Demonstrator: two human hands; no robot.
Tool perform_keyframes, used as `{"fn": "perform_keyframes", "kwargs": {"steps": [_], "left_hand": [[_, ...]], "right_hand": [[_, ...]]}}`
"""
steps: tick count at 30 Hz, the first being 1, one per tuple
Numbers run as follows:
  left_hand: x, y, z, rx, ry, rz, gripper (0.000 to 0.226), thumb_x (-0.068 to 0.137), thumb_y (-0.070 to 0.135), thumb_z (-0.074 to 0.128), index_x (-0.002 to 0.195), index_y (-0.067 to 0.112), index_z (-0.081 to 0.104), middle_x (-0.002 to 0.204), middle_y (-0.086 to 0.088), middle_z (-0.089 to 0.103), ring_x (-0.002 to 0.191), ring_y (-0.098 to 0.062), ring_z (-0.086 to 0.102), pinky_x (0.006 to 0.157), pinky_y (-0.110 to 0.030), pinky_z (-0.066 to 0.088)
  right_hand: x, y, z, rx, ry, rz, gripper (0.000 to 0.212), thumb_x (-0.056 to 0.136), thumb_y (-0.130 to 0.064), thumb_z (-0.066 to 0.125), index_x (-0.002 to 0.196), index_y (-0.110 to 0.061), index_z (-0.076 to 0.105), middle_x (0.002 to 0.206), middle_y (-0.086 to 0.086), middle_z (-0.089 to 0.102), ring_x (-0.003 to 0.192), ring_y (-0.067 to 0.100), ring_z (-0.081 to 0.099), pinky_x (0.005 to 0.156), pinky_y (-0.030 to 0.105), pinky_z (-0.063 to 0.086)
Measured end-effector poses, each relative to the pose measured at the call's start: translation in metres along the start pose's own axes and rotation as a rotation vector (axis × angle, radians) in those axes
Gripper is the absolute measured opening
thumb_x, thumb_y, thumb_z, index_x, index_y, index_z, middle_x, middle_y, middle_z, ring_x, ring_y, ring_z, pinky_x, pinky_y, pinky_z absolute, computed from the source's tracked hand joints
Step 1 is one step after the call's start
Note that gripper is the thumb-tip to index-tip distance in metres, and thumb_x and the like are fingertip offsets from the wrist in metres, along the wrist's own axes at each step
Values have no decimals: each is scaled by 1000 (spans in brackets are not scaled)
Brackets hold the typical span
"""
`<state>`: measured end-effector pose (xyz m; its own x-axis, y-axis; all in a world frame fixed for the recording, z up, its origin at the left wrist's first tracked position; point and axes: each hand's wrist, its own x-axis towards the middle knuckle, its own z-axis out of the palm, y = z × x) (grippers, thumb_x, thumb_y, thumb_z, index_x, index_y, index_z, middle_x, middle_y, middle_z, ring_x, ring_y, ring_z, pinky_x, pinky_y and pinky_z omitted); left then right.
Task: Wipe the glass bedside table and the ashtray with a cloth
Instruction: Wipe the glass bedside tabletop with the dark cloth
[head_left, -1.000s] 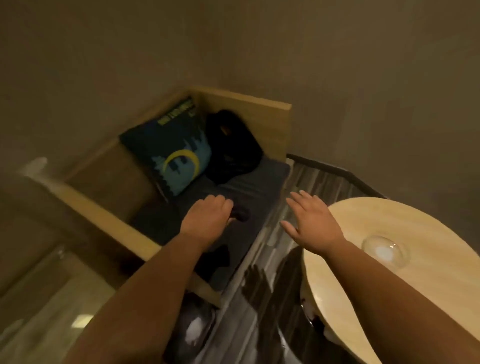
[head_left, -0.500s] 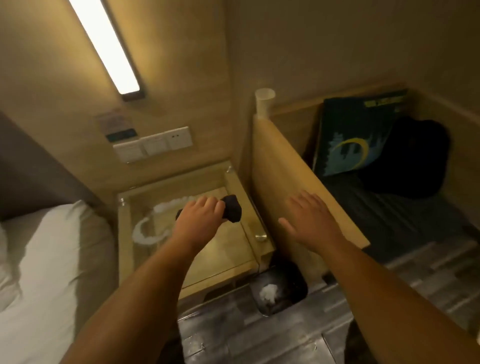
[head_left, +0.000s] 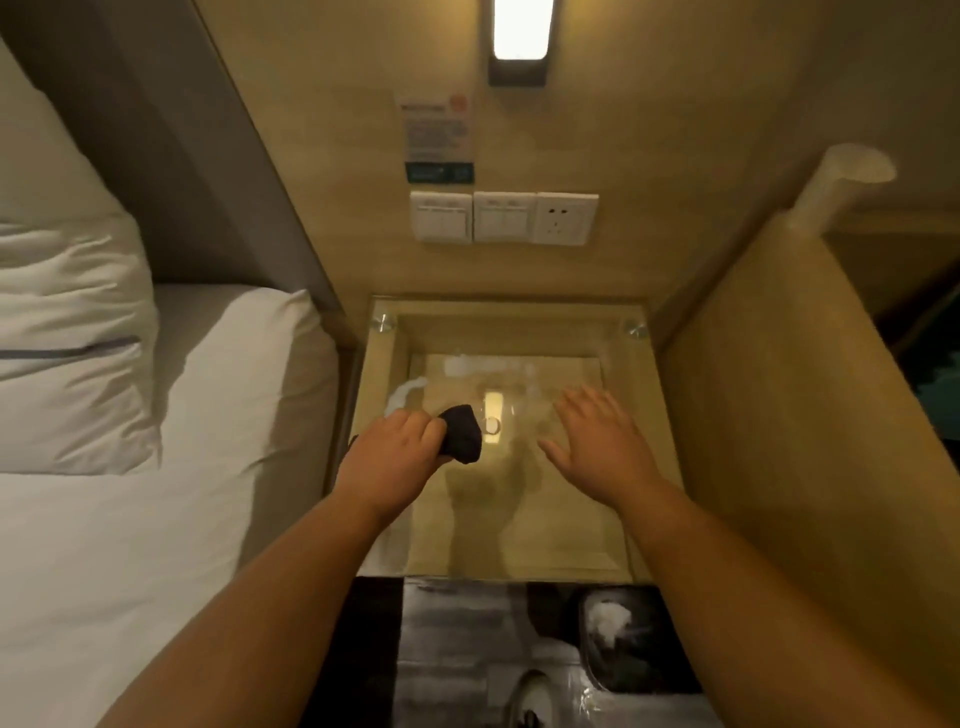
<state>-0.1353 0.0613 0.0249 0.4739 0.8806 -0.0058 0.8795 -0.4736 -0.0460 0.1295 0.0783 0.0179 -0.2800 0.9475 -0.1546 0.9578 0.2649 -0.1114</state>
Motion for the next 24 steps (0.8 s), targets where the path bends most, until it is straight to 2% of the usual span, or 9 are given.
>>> {"fn": "perform_keyframes", "kwargs": {"steps": [6, 12, 14, 17, 19, 22, 24], "left_hand": [[17, -24, 48, -71, -26, -127, 31, 82, 37, 70, 98, 12, 61, 84, -8, 63, 70, -25, 58, 55, -37, 48], [25, -40, 82, -92, 6, -191, 34, 81, 39, 70, 100, 12, 61, 84, -7, 63, 69, -22, 57, 54, -34, 46], [28, -49, 90, -92, 23, -176, 34, 80, 40, 67, 98, 11, 62, 82, -8, 62, 68, -24, 57, 53, -35, 45], [39, -62, 95, -115, 25, -187, 37, 75, 34, 76, 96, 7, 62, 80, -11, 61, 66, -28, 57, 52, -36, 45], [53, -74, 95, -105, 36, -204, 38, 74, 32, 78, 96, 6, 62, 80, -12, 61, 66, -29, 56, 52, -36, 45], [87, -99, 91, -83, 65, -185, 37, 79, 34, 69, 100, 5, 62, 85, -13, 62, 70, -30, 56, 55, -37, 46], [115, -122, 92, -44, 65, -154, 38, 83, 35, 65, 108, 6, 61, 93, -14, 62, 77, -32, 57, 59, -40, 48]], "right_hand": [[57, 13, 58, 6, -98, -10, 75, 94, -60, 27, 152, -15, 8, 161, 7, 8, 147, 22, 1, 118, 40, 2], [93, 34, 105, -7, -94, 139, 96, 81, -78, 1, 152, -13, -1, 160, 10, -7, 146, 25, -10, 118, 46, -1], [98, 35, 113, 2, -90, 143, 97, 81, -79, -1, 152, -13, 0, 160, 9, -7, 146, 24, -11, 118, 46, -2], [96, 36, 116, -12, -110, 127, 94, 83, -76, -1, 151, -13, -1, 160, 10, -9, 146, 24, -13, 118, 47, -4], [97, 36, 115, -12, -75, 123, 93, 84, -75, -1, 152, -11, 4, 160, 12, -3, 146, 26, -7, 118, 49, 0], [98, 36, 114, -1, -88, 114, 91, 87, -73, 5, 151, -8, 16, 159, 15, 10, 147, 29, 2, 118, 51, 6], [98, 37, 118, -14, -84, 111, 90, 88, -72, 8, 150, -8, 18, 159, 15, 10, 147, 28, 0, 118, 51, 7]]}}
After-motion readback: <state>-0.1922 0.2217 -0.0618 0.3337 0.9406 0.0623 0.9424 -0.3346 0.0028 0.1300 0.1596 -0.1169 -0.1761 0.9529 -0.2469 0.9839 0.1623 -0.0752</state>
